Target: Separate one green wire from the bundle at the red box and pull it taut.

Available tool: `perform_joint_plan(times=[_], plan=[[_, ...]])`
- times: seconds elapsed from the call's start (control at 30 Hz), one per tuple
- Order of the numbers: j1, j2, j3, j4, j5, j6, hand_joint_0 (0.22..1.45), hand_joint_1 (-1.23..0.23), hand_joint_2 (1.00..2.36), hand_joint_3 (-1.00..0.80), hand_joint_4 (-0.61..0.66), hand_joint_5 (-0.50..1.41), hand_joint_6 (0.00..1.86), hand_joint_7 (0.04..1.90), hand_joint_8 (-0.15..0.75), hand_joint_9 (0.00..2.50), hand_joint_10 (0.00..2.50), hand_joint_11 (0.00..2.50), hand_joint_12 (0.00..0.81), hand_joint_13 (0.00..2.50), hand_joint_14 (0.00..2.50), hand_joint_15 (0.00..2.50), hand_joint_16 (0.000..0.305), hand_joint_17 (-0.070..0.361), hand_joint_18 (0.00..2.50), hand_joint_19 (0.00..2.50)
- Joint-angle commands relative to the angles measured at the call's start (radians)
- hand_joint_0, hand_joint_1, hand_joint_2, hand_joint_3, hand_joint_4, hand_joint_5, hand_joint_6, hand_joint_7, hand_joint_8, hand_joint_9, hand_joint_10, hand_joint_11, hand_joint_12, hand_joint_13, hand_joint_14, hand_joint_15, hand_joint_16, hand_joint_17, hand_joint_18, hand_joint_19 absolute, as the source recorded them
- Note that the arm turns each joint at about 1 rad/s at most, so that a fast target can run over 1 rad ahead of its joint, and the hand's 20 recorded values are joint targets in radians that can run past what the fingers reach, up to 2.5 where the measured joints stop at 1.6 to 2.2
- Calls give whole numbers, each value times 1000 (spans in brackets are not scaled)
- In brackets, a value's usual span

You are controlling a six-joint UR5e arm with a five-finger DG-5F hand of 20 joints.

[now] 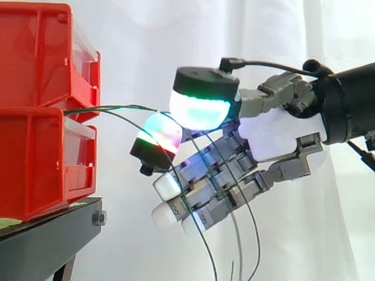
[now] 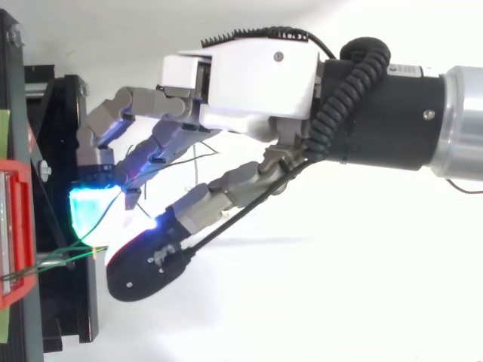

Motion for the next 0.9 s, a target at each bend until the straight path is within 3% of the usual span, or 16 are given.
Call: perform_joint_plan(times=[0.0, 0.2, 0.33, 0.53, 0.87], plan=[[-1, 1, 0, -7, 0, -1, 535, -764, 1000, -500, 87, -186, 890, 915, 238, 816, 17, 447, 314, 622, 11, 272, 47, 105, 523, 256], [-1, 1, -1, -5, 0, -1, 512, -597, 1000, -500, 98, -181, 873, 939, 249, 833, 17, 449, 322, 630, 10, 266, 49, 110, 528, 277], [-1, 3, -1, -7, 2, -1, 536, -605, 1000, -500, 88, -181, 869, 961, 246, 831, 16, 456, 316, 623, 11, 279, 48, 107, 515, 283], [-2, 1, -1, -8, 3, -1, 584, -690, 1013, -347, 67, -181, 889, 994, 242, 828, 18, 458, 309, 617, 11, 273, 46, 103, 502, 284], [-7, 3, -1, -23, 5, -1, 577, -714, 1026, -144, -69, -165, 919, 1041, 231, 842, 16, 462, 308, 616, 11, 278, 46, 103, 505, 282]])
